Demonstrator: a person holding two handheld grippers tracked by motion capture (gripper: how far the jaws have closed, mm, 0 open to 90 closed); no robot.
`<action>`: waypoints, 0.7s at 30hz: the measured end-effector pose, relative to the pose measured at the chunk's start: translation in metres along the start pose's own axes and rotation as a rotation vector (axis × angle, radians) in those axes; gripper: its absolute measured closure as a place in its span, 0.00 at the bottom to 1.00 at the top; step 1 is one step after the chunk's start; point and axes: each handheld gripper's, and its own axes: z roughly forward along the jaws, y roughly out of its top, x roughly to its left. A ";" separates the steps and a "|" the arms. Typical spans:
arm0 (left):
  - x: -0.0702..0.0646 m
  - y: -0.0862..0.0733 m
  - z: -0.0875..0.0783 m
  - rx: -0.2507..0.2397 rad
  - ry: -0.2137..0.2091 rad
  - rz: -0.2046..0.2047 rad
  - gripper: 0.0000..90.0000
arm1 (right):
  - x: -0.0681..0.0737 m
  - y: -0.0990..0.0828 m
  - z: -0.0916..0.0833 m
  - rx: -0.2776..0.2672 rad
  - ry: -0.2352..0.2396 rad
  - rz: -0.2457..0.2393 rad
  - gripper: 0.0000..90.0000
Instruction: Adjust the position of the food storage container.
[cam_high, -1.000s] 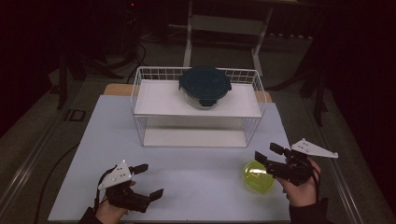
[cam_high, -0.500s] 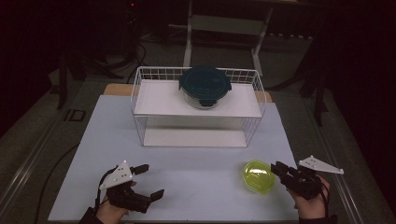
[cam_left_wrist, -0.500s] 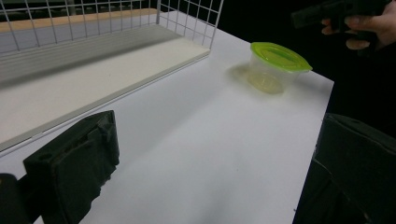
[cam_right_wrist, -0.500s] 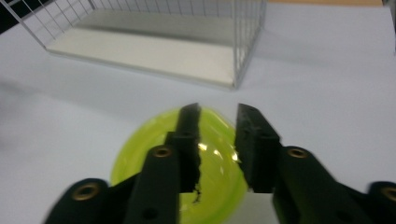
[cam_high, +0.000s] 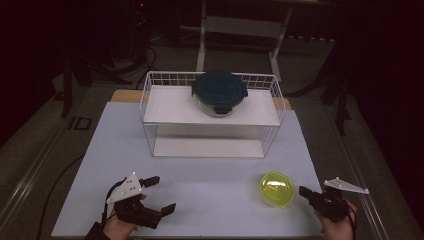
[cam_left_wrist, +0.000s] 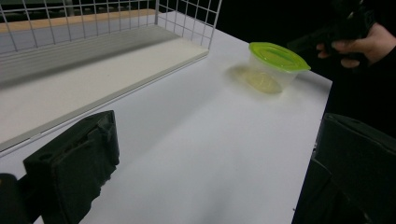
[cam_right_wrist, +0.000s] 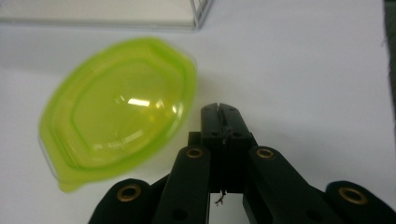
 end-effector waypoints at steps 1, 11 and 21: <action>0.000 0.000 0.000 0.000 0.002 0.000 0.00 | -0.001 -0.003 0.002 0.010 0.002 -0.002 1.00; 0.000 0.000 0.000 0.002 0.005 0.003 0.00 | 0.007 -0.018 0.024 0.096 0.024 -0.032 1.00; 0.001 0.000 -0.001 0.000 0.007 0.002 0.00 | 0.013 -0.020 0.033 0.122 0.049 -0.034 1.00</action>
